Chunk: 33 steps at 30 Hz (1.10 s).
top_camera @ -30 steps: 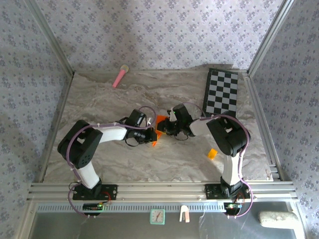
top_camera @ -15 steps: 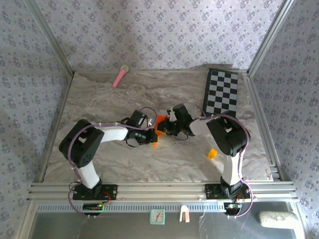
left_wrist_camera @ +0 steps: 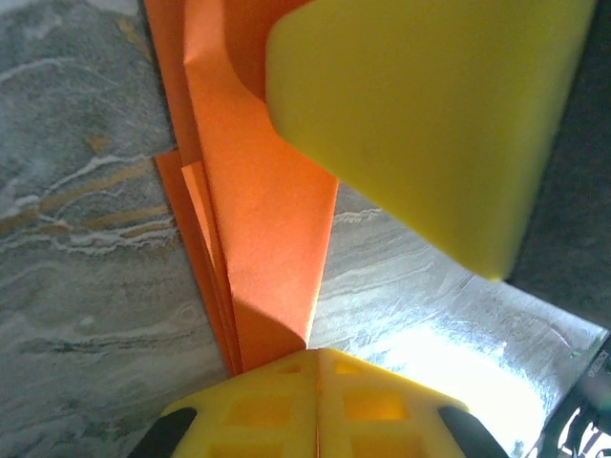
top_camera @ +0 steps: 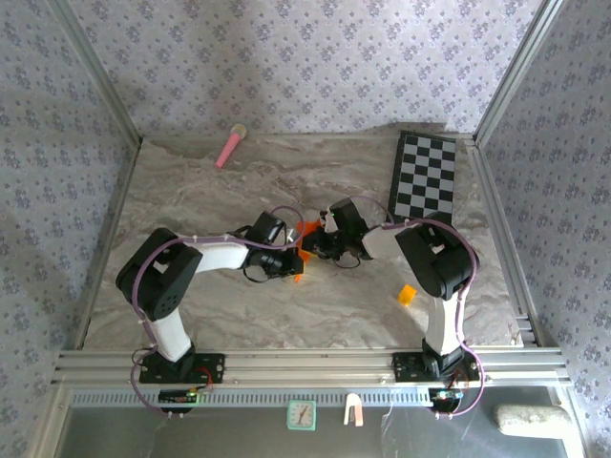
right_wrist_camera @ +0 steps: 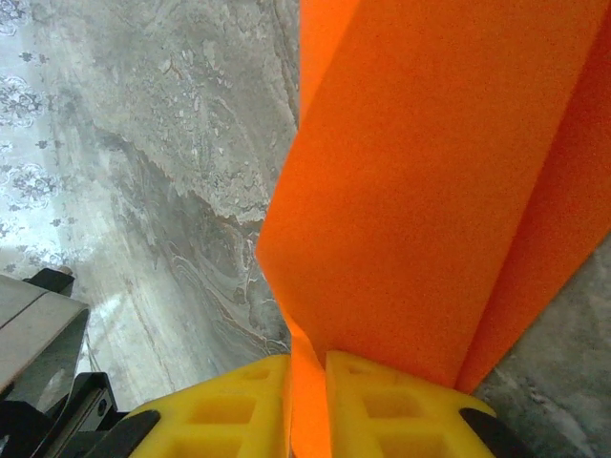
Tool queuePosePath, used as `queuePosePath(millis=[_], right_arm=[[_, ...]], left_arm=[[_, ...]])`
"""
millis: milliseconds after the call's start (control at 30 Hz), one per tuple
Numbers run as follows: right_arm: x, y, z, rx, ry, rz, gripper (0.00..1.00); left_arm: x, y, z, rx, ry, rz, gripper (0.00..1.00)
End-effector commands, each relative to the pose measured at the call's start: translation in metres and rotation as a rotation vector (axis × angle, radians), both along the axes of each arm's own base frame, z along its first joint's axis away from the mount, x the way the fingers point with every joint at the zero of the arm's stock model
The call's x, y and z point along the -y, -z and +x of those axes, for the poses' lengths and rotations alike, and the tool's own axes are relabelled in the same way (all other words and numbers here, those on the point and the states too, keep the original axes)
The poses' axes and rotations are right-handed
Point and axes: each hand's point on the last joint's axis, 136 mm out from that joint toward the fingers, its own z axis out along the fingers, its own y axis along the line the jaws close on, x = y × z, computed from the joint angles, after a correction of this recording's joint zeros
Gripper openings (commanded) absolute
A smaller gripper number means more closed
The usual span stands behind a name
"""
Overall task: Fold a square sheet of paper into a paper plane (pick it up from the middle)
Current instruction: Fold the wing for the fifth time at the center of the table.
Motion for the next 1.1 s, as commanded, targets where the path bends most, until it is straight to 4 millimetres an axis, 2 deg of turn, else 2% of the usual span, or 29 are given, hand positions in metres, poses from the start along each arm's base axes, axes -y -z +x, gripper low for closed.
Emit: queuePosePath(millis=[0, 500, 1067], right_arm=[[0.013, 0.036, -0.012, -0.079, 0.019, -0.114, 0.17], [0.028, 0.054, -0.015, -0.151, 0.071, -0.207, 0.15], [0.038, 0.067, -0.016, -0.204, 0.098, -0.290, 0.15]], left_arm=[[-0.005, 0.011, -0.011, -0.048, 0.015, 0.057, 0.08], [-0.021, 0.018, -0.030, -0.069, 0.012, 0.131, 0.06], [-0.026, 0.018, -0.045, -0.087, 0.039, 0.175, 0.02]])
